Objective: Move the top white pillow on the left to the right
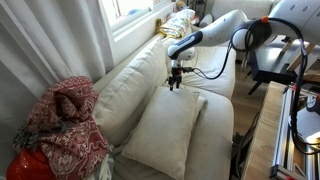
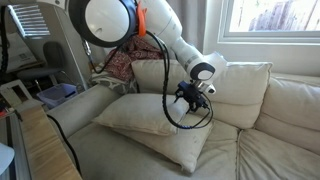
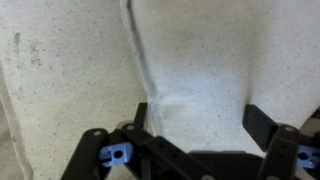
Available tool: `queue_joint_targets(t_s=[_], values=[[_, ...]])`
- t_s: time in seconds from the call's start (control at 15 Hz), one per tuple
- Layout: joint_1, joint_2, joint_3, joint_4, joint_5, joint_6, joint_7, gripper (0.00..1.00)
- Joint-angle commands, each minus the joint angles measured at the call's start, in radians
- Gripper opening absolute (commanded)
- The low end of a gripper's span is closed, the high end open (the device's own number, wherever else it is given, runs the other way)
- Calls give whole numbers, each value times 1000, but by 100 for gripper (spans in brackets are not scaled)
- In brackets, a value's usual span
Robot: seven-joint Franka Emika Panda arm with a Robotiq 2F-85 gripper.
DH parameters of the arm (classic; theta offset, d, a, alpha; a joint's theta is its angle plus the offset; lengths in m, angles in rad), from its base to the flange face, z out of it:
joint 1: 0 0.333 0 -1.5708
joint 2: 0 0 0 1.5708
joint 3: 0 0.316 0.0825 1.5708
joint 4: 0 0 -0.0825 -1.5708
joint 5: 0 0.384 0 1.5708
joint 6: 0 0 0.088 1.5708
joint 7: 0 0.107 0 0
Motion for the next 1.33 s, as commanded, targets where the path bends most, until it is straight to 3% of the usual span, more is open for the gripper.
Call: queue_joint_targets(t_s=[0.0,0.2,0.6,1.0,1.27], values=[[3,0,18,-22,-26,-11,-12,68],[10,-1,23,-14,-36,-28,-10,42],[-2,-13,42,23,-35,-138,-22,2],[-26,-7,8,151,-57,-272,-6,3],[-67,-63,-57,152,-64,-270,-12,3]])
